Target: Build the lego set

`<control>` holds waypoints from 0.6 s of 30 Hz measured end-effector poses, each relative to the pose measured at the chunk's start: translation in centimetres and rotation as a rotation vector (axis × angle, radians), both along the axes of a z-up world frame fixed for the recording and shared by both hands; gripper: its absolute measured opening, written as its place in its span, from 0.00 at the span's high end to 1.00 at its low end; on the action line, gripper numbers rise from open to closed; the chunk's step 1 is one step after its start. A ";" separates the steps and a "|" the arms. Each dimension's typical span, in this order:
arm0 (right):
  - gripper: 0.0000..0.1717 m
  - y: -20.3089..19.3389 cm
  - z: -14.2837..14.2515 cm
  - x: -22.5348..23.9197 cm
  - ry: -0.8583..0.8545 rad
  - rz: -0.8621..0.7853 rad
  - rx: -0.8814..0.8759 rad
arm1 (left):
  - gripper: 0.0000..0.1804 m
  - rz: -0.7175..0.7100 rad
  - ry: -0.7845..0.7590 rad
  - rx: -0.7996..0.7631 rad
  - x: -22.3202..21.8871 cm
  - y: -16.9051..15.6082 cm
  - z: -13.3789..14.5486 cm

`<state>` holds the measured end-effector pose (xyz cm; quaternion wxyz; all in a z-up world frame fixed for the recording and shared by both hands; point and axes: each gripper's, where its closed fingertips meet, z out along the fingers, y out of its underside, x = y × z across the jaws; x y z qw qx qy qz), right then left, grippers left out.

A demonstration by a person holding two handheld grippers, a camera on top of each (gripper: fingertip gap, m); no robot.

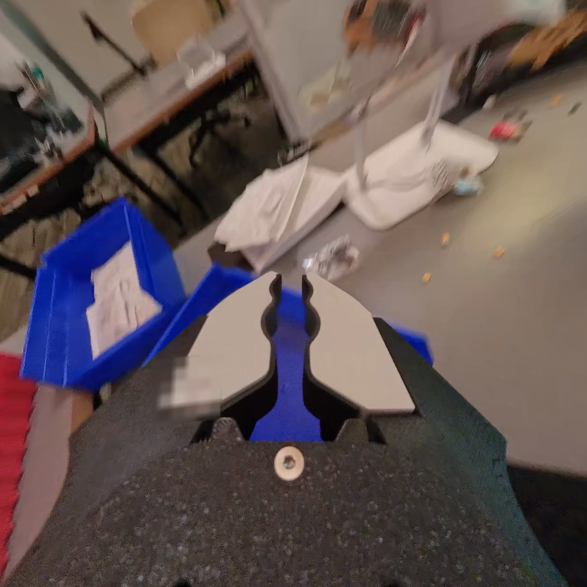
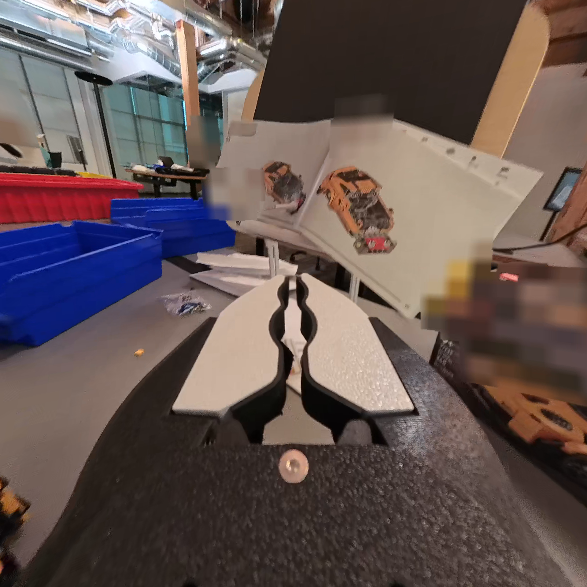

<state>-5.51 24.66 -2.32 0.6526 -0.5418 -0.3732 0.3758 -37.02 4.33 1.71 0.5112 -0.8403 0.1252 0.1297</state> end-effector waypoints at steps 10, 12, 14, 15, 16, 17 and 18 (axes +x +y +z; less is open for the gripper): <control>0.98 -0.9 -4.9 1.1 -0.110 0.034 -0.117 | 0.92 0.052 0.125 -0.737 -12.4 -6.6 -12.2; 0.99 -1.1 -5.3 1.0 -0.129 0.038 -0.113 | 0.90 0.005 0.110 -0.826 -12.3 -6.0 -14.1; 0.99 -1.2 -5.7 1.0 -0.147 0.039 -0.105 | 0.89 -0.022 0.144 -0.896 -12.8 -5.3 -15.8; 0.99 -1.3 -6.0 0.9 -0.154 0.040 -0.104 | 0.89 -0.023 0.190 -0.944 -13.5 -5.2 -16.6; 0.99 -1.3 -6.2 0.9 -0.161 0.043 -0.106 | 0.88 -0.021 0.232 -0.999 -14.4 -5.2 -17.3; 0.99 -1.3 -6.4 0.9 -0.167 0.048 -0.110 | 0.86 -0.011 0.270 -1.053 -15.4 -5.3 -18.0; 0.99 -1.3 -6.7 0.8 -0.172 0.053 -0.115 | 0.84 -0.005 0.297 -1.108 -16.4 -5.6 -18.5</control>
